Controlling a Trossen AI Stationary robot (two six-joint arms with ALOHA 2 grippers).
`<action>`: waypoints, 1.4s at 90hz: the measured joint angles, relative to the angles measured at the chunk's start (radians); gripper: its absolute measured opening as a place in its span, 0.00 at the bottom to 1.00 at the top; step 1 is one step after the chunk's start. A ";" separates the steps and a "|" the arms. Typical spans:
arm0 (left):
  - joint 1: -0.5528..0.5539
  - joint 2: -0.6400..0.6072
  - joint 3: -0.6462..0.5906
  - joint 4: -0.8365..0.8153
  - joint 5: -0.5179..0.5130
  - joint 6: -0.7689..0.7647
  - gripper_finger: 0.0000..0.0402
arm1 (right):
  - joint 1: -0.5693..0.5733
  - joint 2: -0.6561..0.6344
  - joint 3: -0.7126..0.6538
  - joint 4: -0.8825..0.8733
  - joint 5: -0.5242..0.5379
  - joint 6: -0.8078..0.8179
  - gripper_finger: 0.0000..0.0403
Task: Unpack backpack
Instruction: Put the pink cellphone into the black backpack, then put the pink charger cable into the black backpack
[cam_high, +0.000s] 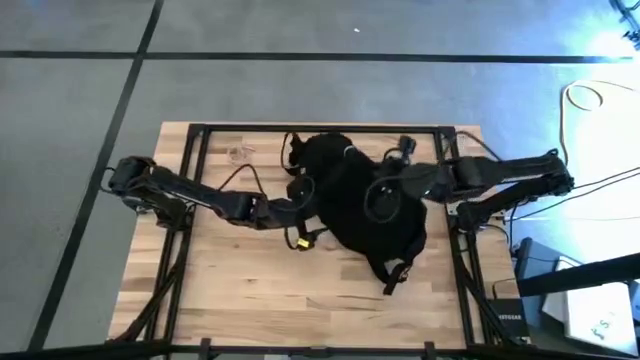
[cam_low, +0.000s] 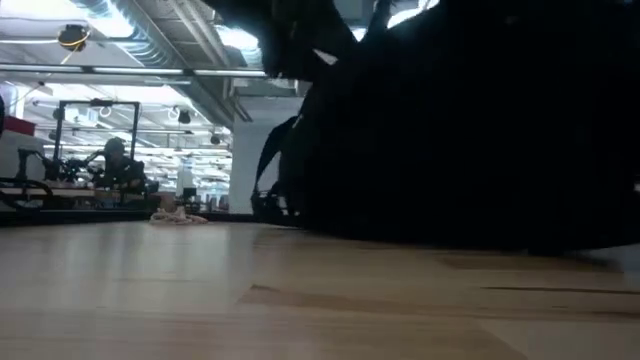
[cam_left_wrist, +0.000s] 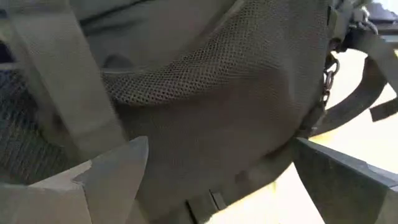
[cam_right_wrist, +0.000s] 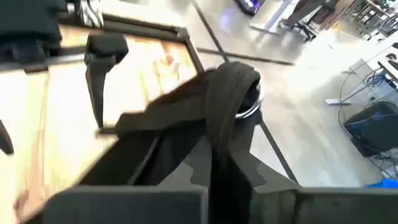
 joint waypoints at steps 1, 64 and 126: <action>0.000 -0.003 0.000 0.000 -0.001 0.000 0.95 | 0.000 -0.001 0.005 0.000 0.000 0.000 0.01; -0.039 -0.052 -0.019 -0.293 -0.060 0.050 0.95 | 0.010 0.031 -0.157 -0.032 -0.170 0.185 0.01; 0.508 -0.248 -0.331 -0.791 0.072 -0.202 0.95 | 0.035 0.032 -0.185 0.098 -0.203 0.116 0.01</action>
